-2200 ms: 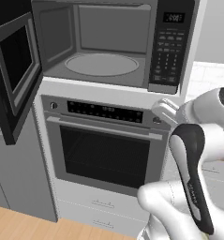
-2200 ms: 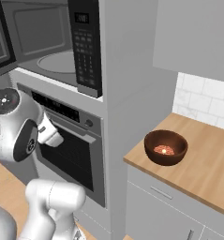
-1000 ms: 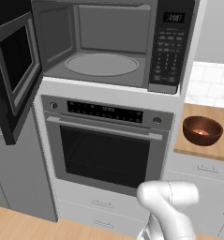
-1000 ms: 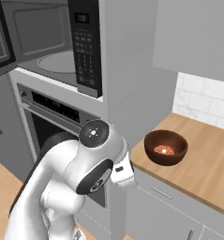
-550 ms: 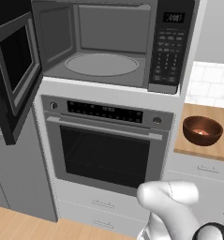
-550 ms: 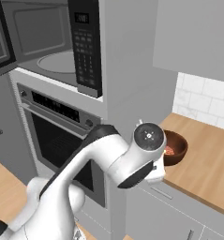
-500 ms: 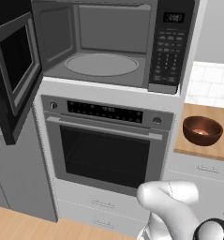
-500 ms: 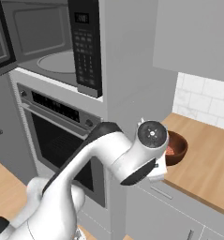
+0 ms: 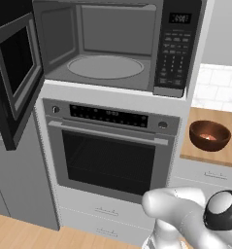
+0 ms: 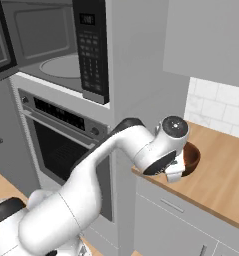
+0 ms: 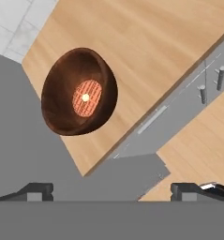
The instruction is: Open the microwave, place the bowl with waffle inside the microwave, then close the microwave door and turn it on.
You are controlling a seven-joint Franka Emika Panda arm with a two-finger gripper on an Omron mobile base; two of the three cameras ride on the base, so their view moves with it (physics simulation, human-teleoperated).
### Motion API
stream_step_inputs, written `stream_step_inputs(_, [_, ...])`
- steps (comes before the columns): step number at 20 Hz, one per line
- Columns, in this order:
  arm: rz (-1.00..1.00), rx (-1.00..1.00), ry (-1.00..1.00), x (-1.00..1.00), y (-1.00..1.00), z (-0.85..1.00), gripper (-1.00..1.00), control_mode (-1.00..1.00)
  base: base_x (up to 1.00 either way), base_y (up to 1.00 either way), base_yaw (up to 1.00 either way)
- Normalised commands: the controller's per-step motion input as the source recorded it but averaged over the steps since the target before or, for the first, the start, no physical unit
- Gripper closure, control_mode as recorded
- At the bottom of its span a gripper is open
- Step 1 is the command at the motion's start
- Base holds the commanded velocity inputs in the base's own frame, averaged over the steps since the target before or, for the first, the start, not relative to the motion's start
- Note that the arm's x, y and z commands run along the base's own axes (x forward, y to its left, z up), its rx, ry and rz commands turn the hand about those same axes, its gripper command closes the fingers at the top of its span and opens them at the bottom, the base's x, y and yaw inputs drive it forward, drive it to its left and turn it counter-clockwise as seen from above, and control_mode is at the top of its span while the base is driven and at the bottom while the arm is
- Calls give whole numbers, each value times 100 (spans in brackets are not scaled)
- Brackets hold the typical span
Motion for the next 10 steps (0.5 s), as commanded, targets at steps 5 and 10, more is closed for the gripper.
stream_step_inputs(5, [0,0,0,26,-58,-41,-100,-100,0,0,0])
stream_step_inputs(10, [0,4,0,19,-67,-21,-100,-100,0,0,0])
